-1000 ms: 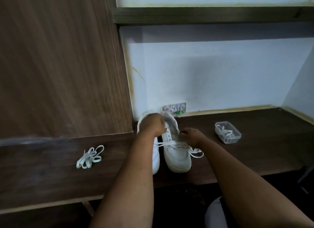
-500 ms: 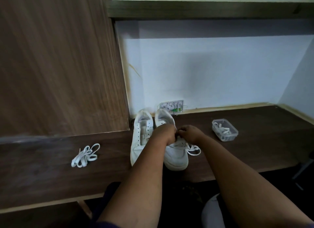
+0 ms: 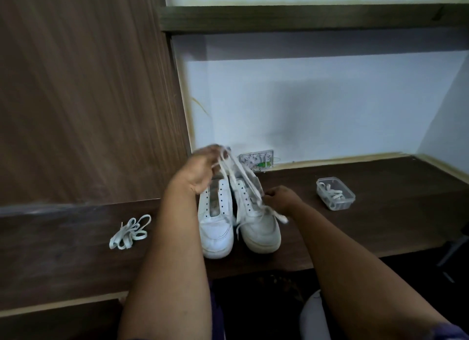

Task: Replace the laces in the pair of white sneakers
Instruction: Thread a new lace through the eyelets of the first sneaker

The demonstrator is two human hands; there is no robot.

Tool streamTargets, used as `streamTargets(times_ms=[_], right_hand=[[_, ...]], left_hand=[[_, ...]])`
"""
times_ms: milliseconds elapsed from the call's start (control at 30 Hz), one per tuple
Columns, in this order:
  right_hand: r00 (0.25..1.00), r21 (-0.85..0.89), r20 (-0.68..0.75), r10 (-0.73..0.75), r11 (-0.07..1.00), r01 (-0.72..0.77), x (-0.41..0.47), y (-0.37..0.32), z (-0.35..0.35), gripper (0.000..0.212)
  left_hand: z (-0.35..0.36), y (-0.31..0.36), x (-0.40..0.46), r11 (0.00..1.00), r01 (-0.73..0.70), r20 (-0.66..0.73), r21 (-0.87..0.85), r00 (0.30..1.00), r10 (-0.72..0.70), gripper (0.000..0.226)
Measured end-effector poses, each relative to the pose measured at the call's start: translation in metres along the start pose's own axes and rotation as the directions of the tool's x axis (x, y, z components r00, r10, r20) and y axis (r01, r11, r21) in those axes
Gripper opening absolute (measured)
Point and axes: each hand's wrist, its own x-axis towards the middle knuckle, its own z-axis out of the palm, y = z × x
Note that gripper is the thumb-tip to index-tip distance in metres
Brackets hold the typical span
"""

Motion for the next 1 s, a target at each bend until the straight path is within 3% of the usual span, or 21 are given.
streamTargets(times_ms=[33,100,133,167,200,233,267,300,333,367,400,500,567,633,733,767,833,933,1000], right_hand=[[1.000,0.003,0.004,0.007,1.000,-0.007,-0.001,-0.001,0.000,0.025],[1.000,0.017,0.007,0.015,1.000,-0.015,-0.001,0.000,0.001,0.026],[1.000,0.024,0.003,0.017,1.000,-0.017,0.000,0.000,0.002,0.026],[1.000,0.029,-0.001,0.017,0.999,-0.017,-0.001,0.000,0.002,0.026],[1.000,0.029,-0.003,0.015,0.999,-0.015,-0.001,0.000,0.002,0.025],[1.000,0.026,-0.003,0.014,1.000,-0.013,-0.002,0.000,0.002,0.025],[1.000,0.025,-0.002,0.014,1.000,-0.014,-0.002,0.000,0.001,0.025],[1.000,0.032,0.001,0.018,0.999,-0.018,-0.003,0.000,0.001,0.024],[1.000,0.044,0.008,0.021,0.999,-0.021,-0.003,0.000,0.001,0.024],[1.000,0.051,0.013,0.019,0.998,-0.020,-0.004,0.000,0.000,0.023],[1.000,0.058,0.016,0.017,0.998,-0.018,-0.004,0.000,0.000,0.023],[1.000,0.100,0.014,0.012,0.995,-0.013,-0.005,-0.001,-0.001,0.022],[1.000,0.127,0.024,0.013,0.992,-0.016,-0.005,0.000,-0.001,0.020],[0.999,0.145,0.034,0.017,0.989,-0.021,-0.004,0.000,-0.002,0.027],[0.999,0.140,0.035,0.023,0.990,-0.028,-0.005,-0.003,-0.004,0.031],[0.999,0.146,0.034,0.029,0.989,-0.034,-0.005,-0.003,-0.004,0.032],[0.999,0.156,0.039,0.036,0.987,-0.041,-0.004,-0.003,-0.004,0.031],[0.998,0.145,0.043,0.041,0.988,-0.046,-0.003,-0.002,-0.003,0.017],[0.999,0.128,0.027,0.021,0.991,-0.025,-0.004,-0.003,-0.005,0.016]], left_hand=[[-0.002,0.010,-0.004,0.939,-0.085,0.013,-0.333,0.995,0.094,0.016],[-0.007,0.027,-0.008,0.571,-0.135,0.039,-0.810,0.959,0.281,0.021],[-0.009,0.031,-0.008,0.419,-0.142,0.016,-0.897,0.936,0.351,0.022],[-0.010,0.029,-0.008,0.357,-0.138,0.003,-0.924,0.931,0.366,0.022],[-0.008,0.025,-0.007,0.419,-0.154,-0.017,-0.895,0.950,0.311,0.020],[-0.005,0.016,0.000,0.591,-0.165,-0.061,-0.790,0.980,0.192,0.021],[-0.001,0.006,0.006,0.822,-0.123,-0.135,-0.556,0.989,0.057,0.025],[0.003,-0.006,0.011,0.989,-0.026,-0.221,-0.149,0.975,-0.007,0.027],[0.010,-0.016,0.014,0.955,0.069,-0.285,0.289,0.958,0.017,0.025],[0.018,-0.027,0.014,0.788,0.096,-0.252,0.608,0.965,0.077,0.027],[0.026,-0.039,0.015,0.619,0.063,-0.149,0.782,0.985,0.088,0.035],[0.048,-0.070,0.017,0.313,-0.084,0.109,0.946,0.992,-0.064,0.032],[0.052,-0.089,0.023,0.057,-0.128,0.135,0.990,0.982,-0.132,0.028],[0.054,-0.098,0.026,0.003,-0.090,0.089,0.996,0.983,-0.160,0.028],[0.058,-0.098,0.025,0.073,-0.063,0.076,0.995,0.976,-0.204,0.025],[0.059,-0.095,0.025,0.138,-0.054,0.084,0.989,0.973,-0.217,0.024],[0.054,-0.085,0.025,0.367,0.027,0.051,0.930,0.978,-0.202,0.026],[0.035,-0.052,0.022,0.808,0.156,-0.102,0.568,0.988,-0.119,0.022],[0.022,-0.023,0.019,0.989,0.035,-0.201,0.143,0.979,-0.005,0.020]])
